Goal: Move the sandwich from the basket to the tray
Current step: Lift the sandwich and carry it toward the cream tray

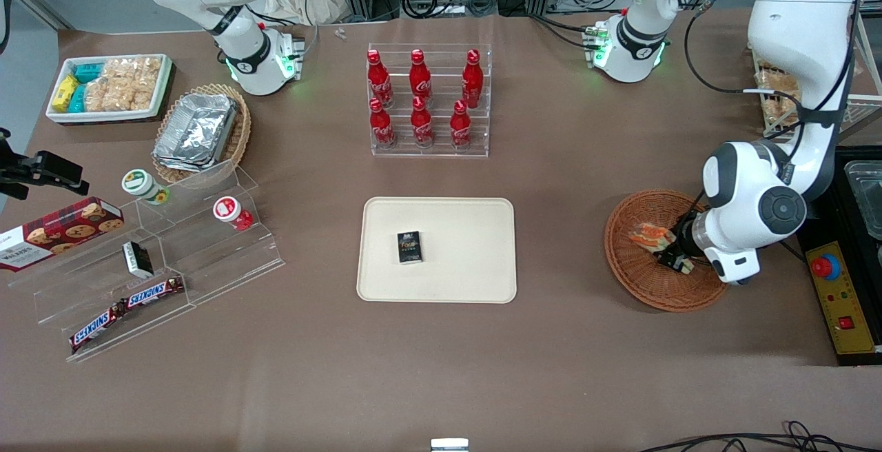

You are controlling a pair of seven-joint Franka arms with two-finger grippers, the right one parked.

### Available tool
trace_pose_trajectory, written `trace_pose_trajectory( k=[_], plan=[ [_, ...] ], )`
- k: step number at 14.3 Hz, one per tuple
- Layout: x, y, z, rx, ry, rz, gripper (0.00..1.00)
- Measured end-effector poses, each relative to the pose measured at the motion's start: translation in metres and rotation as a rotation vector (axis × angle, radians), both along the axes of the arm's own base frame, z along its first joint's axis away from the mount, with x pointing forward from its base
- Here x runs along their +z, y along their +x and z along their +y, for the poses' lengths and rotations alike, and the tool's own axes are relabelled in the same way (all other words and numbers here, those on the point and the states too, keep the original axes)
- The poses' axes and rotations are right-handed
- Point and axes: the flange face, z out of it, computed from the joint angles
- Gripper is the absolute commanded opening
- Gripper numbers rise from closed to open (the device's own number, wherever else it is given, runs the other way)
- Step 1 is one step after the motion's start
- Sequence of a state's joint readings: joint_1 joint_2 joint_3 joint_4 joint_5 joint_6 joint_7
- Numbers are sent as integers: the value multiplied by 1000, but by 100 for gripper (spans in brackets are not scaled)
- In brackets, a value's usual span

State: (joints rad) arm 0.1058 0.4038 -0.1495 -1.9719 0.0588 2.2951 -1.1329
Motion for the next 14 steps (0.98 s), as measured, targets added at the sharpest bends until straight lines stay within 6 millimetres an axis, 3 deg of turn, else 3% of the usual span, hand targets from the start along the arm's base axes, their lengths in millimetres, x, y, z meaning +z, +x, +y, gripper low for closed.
trace_pose_trajectory(
  k=[2,4,7,9,11,14],
  plan=[
    [27,5,-5,-27,16,3,0],
    [72,12,-24,-91,21,28,0],
    [152,21,-92,-257,-1,9,0],
    [182,15,-148,-422,-33,-15,0],
    [181,-2,-203,-573,-62,-7,0],
    [137,-28,-278,-725,-94,60,0]
  ],
)
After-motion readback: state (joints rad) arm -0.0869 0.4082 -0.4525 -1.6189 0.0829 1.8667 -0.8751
